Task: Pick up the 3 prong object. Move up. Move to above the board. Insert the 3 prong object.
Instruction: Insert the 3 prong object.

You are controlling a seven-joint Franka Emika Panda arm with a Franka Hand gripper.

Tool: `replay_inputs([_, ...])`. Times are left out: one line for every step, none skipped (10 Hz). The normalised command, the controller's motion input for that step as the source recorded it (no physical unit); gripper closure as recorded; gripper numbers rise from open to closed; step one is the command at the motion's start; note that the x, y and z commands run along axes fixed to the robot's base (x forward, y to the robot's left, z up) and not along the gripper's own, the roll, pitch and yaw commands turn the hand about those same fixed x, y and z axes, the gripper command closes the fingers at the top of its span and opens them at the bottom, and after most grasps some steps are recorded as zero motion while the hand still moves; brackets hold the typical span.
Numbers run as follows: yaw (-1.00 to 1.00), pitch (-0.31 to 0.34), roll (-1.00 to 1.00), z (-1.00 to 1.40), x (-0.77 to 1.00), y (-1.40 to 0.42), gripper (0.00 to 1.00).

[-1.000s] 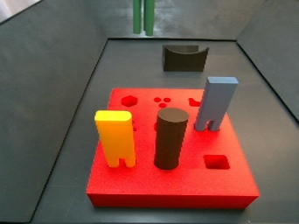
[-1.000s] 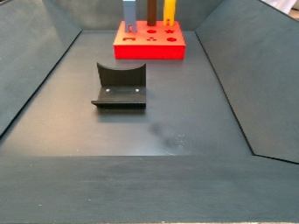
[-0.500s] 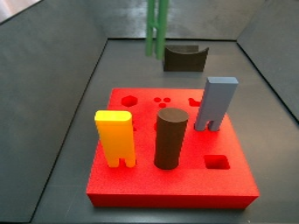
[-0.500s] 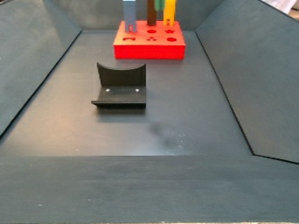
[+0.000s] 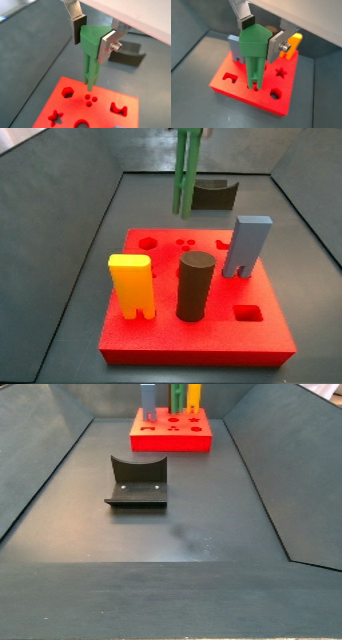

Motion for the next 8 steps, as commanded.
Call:
replay_inputs([-0.86,-0.05,-0.04,-0.44,0.23,0.0,1.0])
replay_inputs([-0.35,-0.04,-0.08,-0.5,0.72,-0.18,1.0])
replay_inputs([-0.14,0.0,0.0,-0.41,0.76,-0.41,1.0])
replay_inputs([0.0,0.116,0.15,-0.29,0.19,-0.21,1.0])
replay_inputs([0.09,0.124,0.25,-0.2,-0.04,-0.14,1.0])
replay_inputs([0.0,0.15,0.17,-0.06,0.0,0.0,1.0])
replay_inputs([-0.05,0.169,0.13,-0.03,0.0,0.02,1.0])
replay_inputs([-0.25,0.124,0.09,0.0,-0.3,0.0,1.0])
